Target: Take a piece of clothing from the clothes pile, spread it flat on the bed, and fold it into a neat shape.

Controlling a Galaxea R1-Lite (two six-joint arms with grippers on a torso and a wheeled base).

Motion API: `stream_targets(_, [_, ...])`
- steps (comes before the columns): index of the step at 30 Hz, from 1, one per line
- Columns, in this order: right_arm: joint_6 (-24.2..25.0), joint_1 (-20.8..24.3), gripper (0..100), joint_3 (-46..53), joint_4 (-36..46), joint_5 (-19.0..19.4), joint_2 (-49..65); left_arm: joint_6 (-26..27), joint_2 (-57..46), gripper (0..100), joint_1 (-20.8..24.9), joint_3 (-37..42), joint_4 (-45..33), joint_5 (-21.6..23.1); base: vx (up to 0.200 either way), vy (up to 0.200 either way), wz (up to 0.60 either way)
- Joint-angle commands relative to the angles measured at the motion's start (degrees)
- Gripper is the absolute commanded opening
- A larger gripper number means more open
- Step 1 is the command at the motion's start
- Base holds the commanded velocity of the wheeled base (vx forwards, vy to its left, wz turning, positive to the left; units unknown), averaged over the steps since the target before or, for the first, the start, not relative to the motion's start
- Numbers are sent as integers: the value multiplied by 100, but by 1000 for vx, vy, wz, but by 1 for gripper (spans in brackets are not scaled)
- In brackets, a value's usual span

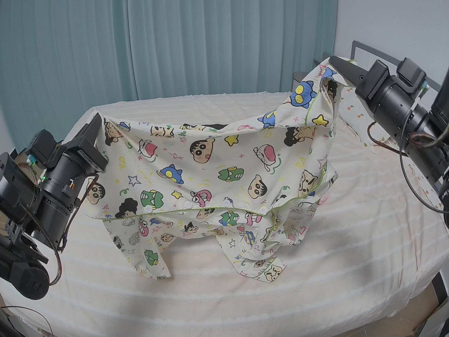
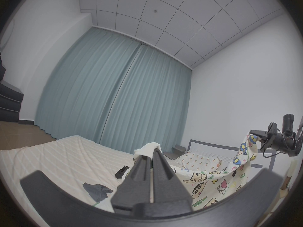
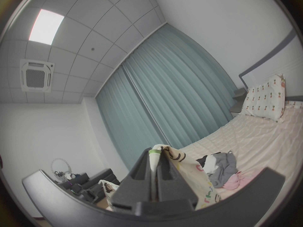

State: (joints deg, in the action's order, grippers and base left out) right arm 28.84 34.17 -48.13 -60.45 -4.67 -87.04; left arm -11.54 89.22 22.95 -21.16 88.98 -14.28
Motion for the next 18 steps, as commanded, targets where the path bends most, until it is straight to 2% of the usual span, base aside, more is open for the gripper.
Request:
stream_targets(1, [245, 72, 0, 779, -793, 10, -50, -138, -45, 0, 16, 139, 102, -14, 0, 0, 0])
stream_targets(4, [271, 72, 0, 963, -1109, 19, -67, -146, -45, 0, 16, 148, 102, -14, -200, 0, 0])
stream_targets(10, [271, 116, 0, 998, -1241, 10, -190, -164, -204, 0, 7, 271, 102, -5, -200, 0, 0])
stream_targets(18, [280, 248, 0, 972, -1267, 19, -173, -375, -239, 0, 7, 288, 102, -5, 0, 0, 0])
